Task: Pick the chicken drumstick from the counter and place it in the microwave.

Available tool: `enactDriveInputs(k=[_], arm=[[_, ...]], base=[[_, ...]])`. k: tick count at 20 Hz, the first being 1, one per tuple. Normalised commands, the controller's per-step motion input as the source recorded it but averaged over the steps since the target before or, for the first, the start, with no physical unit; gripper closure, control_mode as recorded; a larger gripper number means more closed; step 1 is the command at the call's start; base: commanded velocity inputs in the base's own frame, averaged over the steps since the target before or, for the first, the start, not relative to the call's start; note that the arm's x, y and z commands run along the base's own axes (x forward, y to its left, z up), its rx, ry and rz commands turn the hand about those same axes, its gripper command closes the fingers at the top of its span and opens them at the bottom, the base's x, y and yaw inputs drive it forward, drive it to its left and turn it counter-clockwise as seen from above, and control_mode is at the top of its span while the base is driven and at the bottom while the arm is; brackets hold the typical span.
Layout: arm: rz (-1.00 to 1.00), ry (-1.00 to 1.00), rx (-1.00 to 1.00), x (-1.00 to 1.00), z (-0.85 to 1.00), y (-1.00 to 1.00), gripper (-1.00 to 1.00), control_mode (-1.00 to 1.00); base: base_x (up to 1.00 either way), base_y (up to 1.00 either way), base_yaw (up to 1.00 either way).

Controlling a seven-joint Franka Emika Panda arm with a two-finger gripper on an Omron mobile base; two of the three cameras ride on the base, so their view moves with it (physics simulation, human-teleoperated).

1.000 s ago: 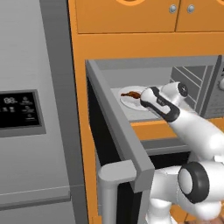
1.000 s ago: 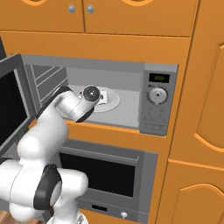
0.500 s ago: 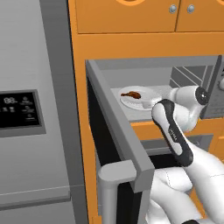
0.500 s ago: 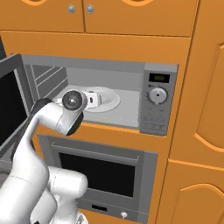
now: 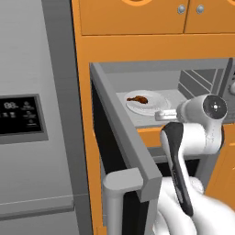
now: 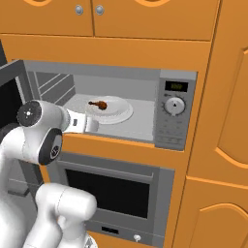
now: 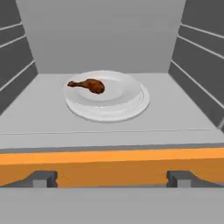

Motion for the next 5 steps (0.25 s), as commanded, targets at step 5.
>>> enactDriveInputs(k=[5], arm=[[-0.15, 0.13, 0.00, -1.00, 0.01, -0.07, -1.00, -1.00]], base=[[0.00, 0.00, 0.00]])
